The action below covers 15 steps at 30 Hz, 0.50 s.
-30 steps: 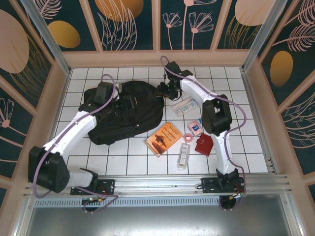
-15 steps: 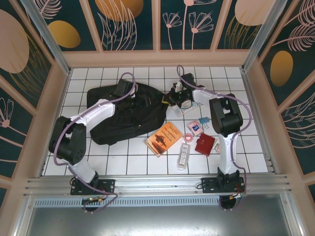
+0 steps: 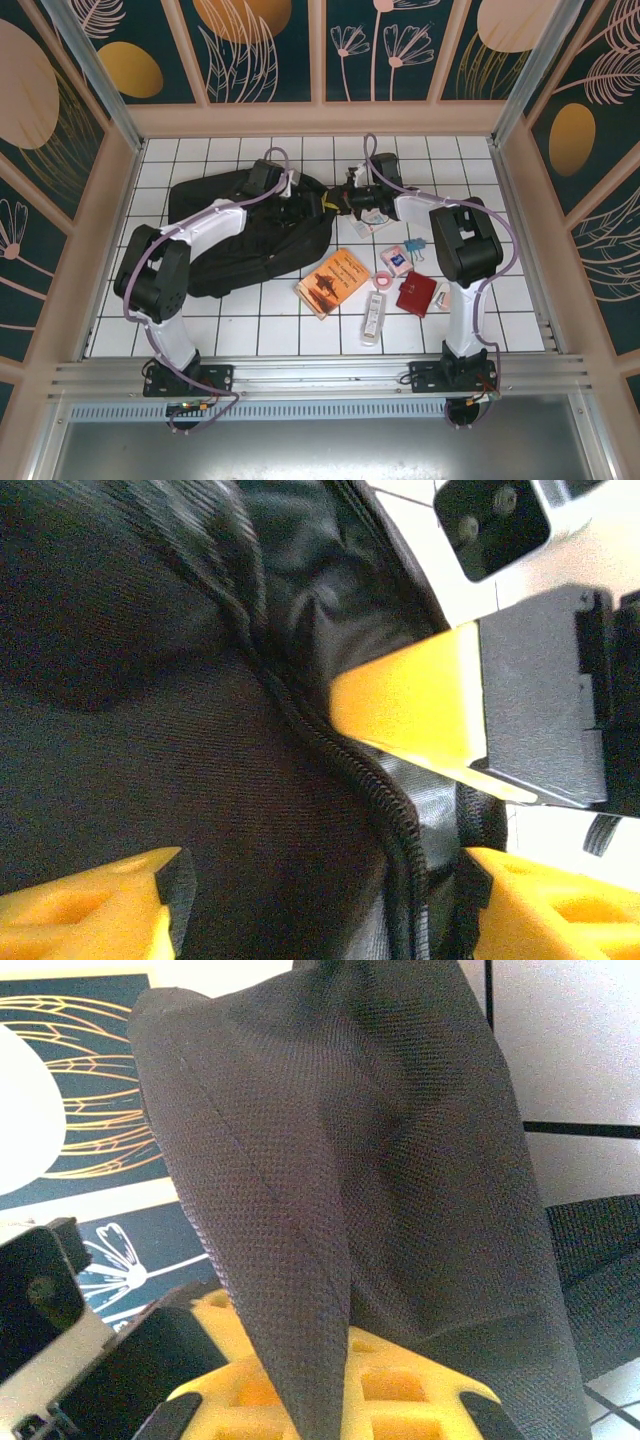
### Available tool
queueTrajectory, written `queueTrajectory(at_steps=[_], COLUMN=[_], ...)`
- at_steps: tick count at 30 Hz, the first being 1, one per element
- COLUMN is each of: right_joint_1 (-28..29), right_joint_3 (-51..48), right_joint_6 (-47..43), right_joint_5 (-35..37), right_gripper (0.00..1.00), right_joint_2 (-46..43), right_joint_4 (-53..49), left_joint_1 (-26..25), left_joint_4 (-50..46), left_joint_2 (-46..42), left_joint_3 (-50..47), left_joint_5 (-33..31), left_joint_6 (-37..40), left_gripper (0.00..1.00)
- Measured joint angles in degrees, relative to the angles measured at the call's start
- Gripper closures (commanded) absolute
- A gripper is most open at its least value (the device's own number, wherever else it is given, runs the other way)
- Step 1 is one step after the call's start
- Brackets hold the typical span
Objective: Pack the student bag
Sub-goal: Open the student bag at the middle-left of the table.
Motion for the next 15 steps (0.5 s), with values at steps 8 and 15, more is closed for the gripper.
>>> queueTrajectory(at_steps=[8, 15], right_joint_1=[0.1, 0.3], right_joint_3=[-0.5, -0.5], right_joint_6=[0.4, -3.5], right_joint_5=[-0.2, 3.4], right_gripper=[1.00, 1.00], right_joint_2=[-0.2, -1.5], right_joint_4=[0.1, -5.5], left_joint_1=[-0.9, -0.9], left_joint_4=[-1.1, -4.4], left_joint_2=[2.5, 1.4], left_joint_3=[0.9, 2.6], left_joint_5=[0.2, -2.8], left_joint_6=[1.6, 4.0], left_gripper=[0.68, 1.00])
